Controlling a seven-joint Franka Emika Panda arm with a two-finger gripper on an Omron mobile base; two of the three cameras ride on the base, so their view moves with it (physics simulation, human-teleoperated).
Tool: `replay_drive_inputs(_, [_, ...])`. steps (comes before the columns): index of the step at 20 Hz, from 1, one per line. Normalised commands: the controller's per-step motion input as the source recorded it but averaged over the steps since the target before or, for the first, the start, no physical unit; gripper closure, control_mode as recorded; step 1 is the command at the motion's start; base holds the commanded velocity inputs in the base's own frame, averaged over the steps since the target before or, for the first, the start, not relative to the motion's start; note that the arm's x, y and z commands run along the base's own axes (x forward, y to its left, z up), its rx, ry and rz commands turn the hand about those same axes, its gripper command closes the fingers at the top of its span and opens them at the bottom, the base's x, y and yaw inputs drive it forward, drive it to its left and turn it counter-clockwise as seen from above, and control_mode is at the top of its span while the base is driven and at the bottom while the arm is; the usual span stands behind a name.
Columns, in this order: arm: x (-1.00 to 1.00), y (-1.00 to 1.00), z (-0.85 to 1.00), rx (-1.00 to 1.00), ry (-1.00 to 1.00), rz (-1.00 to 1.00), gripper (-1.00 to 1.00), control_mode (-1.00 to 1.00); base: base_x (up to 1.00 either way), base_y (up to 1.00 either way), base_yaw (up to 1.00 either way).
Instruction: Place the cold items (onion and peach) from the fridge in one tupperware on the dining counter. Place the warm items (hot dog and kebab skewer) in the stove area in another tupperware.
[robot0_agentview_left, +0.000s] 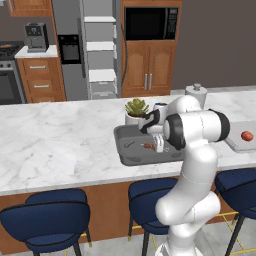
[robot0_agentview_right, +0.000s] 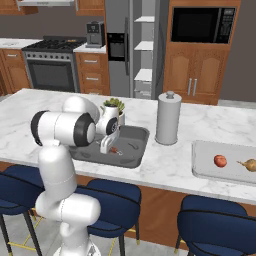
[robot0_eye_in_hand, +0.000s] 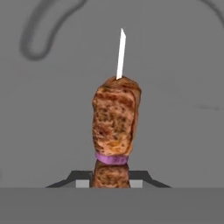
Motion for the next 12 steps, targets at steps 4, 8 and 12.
replay_drive_inputs(4, [0.01, 0.09, -0.19, 0.0, -0.02, 0.0, -1.0, -1.0, 0.0, 0.0, 0.0])
replay_drive_inputs(8, [0.0, 0.03, -0.14, 0.0, -0.02, 0.0, -1.0, -1.0, 0.0, 0.0, 0.0])
replay_drive_inputs(12, [-0.01, 0.0, 0.02, 0.01, 0.0, 0.0, -1.0, -1.0, 0.0, 0.0, 0.0])
